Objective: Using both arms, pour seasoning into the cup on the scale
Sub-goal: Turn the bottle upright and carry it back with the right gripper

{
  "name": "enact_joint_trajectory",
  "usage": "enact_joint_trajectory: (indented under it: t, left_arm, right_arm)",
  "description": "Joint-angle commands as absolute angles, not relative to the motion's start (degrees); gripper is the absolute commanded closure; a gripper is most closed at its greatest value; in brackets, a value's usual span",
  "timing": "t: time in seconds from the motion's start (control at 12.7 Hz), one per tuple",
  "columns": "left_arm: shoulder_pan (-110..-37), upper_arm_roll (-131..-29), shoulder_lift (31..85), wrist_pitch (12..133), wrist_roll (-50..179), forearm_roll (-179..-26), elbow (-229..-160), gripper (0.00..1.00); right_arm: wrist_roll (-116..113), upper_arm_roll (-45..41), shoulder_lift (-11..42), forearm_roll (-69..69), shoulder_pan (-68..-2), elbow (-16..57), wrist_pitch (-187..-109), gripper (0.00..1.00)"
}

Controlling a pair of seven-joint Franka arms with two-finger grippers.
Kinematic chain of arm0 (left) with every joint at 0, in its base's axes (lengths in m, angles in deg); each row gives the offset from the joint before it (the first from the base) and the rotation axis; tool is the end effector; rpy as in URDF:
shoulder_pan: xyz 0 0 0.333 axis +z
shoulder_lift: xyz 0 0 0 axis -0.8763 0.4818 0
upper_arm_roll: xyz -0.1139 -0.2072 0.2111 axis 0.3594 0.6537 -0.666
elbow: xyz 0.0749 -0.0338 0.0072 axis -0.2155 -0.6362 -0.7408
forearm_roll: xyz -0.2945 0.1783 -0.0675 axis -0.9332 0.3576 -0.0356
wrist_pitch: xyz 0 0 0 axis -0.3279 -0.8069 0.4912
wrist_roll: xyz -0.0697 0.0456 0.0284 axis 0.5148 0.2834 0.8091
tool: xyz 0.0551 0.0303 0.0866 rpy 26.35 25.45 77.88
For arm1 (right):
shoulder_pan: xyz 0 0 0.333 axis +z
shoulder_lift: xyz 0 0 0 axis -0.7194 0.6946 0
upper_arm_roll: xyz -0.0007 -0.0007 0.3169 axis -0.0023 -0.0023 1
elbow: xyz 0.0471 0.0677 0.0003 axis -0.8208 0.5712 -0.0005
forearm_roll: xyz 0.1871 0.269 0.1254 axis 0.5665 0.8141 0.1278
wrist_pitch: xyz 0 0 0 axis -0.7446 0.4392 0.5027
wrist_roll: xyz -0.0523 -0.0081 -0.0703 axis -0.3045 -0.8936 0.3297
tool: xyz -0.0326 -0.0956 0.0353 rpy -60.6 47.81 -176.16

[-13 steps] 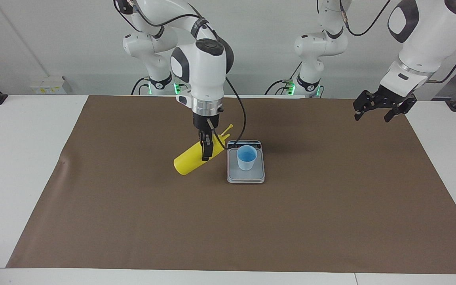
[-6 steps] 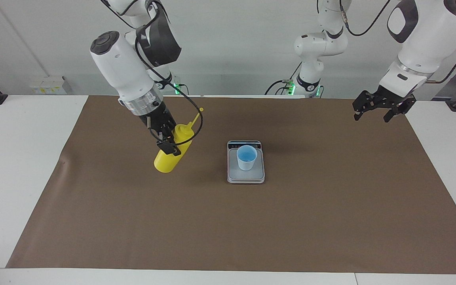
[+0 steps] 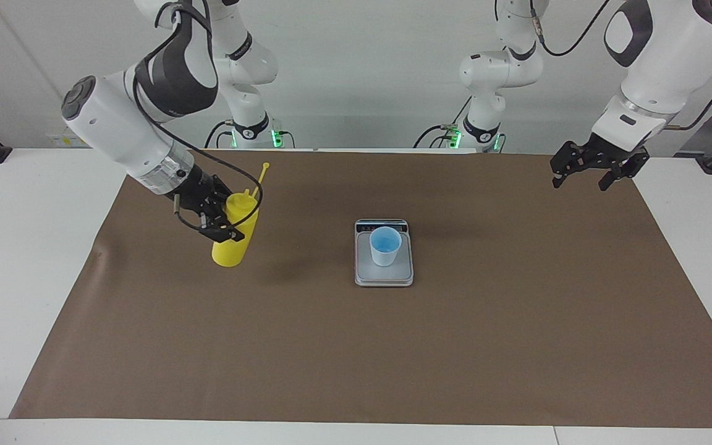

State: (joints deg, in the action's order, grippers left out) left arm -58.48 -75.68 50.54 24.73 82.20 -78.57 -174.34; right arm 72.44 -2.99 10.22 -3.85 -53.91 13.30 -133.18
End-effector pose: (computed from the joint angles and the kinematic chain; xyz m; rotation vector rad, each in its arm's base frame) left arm 0.5227 -0.0452 0.6148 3.1088 -0.1829 -0.0129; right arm 0.5707 0.0170 0.5122 -2.1840 1.6688 0.4302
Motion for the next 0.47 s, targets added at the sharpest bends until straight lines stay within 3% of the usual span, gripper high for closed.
enact_joint_trajectory:
  t: [0.0, 0.39]
  left_arm:
    - [-58.5, -75.7, 49.0, 26.0, 81.8, -79.2, -176.3, 0.0]
    - [-58.5, -75.5, 49.0, 25.9, 81.8, -79.2, -176.1, 0.0]
  right_arm:
    - [61.1, -2.3, 7.8, -1.7, -58.2, 17.5, -130.1, 1.0]
    - [42.9, -2.5, 8.5, -2.3, -63.6, 18.5, -121.9, 1.0]
